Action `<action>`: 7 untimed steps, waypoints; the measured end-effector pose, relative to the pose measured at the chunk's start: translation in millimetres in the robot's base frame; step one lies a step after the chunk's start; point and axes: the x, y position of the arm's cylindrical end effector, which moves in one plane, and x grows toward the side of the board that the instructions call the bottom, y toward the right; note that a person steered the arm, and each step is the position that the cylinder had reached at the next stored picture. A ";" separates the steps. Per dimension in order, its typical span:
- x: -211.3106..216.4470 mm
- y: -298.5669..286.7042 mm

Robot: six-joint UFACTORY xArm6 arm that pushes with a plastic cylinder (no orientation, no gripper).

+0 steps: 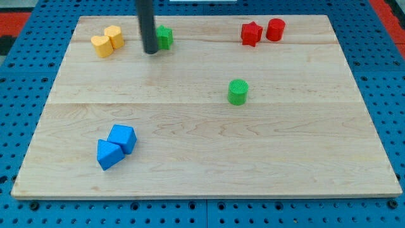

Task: Push the yellow blocks to the left of the green star

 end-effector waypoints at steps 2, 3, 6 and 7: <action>5.3 -115.5; 2.2 -85.7; -40.4 -111.6; -35.1 -48.7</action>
